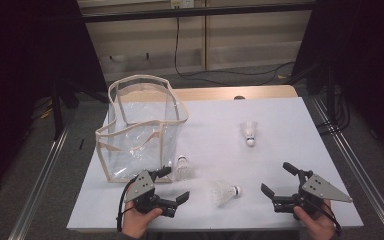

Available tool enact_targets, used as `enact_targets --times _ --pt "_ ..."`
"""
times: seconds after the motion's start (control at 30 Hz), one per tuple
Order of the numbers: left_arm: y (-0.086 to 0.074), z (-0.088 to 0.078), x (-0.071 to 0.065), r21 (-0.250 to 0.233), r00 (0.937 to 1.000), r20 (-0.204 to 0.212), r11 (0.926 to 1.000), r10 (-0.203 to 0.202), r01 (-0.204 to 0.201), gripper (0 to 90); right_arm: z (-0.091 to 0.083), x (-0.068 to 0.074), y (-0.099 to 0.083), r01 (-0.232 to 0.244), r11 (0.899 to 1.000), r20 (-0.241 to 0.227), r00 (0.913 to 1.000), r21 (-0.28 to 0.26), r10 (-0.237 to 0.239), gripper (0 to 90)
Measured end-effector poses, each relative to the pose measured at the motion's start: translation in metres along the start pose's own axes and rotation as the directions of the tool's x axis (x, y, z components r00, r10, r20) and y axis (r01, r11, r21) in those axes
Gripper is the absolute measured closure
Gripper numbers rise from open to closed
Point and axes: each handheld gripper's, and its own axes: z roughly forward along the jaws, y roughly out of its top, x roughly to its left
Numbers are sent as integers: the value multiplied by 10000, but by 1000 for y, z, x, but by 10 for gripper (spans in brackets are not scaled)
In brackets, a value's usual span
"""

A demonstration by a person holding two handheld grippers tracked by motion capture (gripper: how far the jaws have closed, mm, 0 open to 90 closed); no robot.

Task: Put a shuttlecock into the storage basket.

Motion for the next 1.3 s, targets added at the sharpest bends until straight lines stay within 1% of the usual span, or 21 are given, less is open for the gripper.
enact_targets --times 0.13,0.17,0.27,0.3,0.33,0.47,0.5,0.57,0.6,0.63,0.7,0.73,0.8,0.87,0.9,1.1,1.2,1.3 --pt "0 3 -1 41 10000 17 10000 -29 29 18 0 0 0 -6 10000 1 10000 -4 6 0" --pt "0 4 -2 -23 9999 51 9999 -138 138 18 0 0 0 -5 10000 -14 10000 0 5 0" --pt "1 7 -3 -10 9998 57 9998 -199 199 18 0 0 0 1 10000 -13 10000 3 -1 0" --pt "1 8 -4 52 9998 9 9998 -175 175 18 0 0 0 -1 10000 -14 10000 3 1 0" --pt "1 9 -4 114 10000 -82 9999 -53 54 18 0 0 0 -6 10000 -29 10000 -9 6 0" --pt "1 13 -5 268 9997 -220 9996 -73 79 41 0 1 0 -3 10000 -3 10000 -17 3 0" --pt "1 14 -6 265 9998 -190 9996 -109 114 49 0 0 0 -5 10000 -7 10000 -18 5 0" --pt "2 15 -6 343 9999 -171 9994 -3 9 60 0 0 0 5 10000 -7 10000 -18 -5 0" --pt "2 16 -7 306 9996 -275 9995 -35 44 61 0 0 0 2 10000 -16 10000 -7 -2 0" --pt "2 17 -7 347 9996 -286 9994 -70 80 62 0 0 0 10 10000 -11 10000 -10 -10 0" --pt "1 18 -6 470 9989 -465 9989 -37 59 66 0 0 0 23 10000 -14 10000 -22 -23 0" --pt "1 19 -6 468 9988 -472 9988 -114 136 68 0 0 0 34 10000 -17 10000 -22 -34 0" --pt "0 21 -6 564 9984 -559 9984 -42 74 78 0 0 0 56 10000 -26 10000 -19 -56 0" --pt "1 22 -6 525 9981 -609 9985 -119 151 82 0 1 0 24 10000 -49 10000 -40 -24 0" --pt "1 22 -5 608 9974 -720 9981 21 23 90 0 1 0 31 10000 -72 10000 -16 -32 0" --pt "1 26 -2 698 9957 -919 9974 -110 175 106 0 2 0 40 10000 -74 10000 -13 -40 0" --pt "1 28 -2 724 9938 -1096 9970 -187 267 111 0 2 0 76 10000 -84 9999 -24 -76 0" --pt "1 30 0 805 9914 -1303 9965 -138 245 116 0 1 1 87 10000 -84 9999 -26 -88 0"
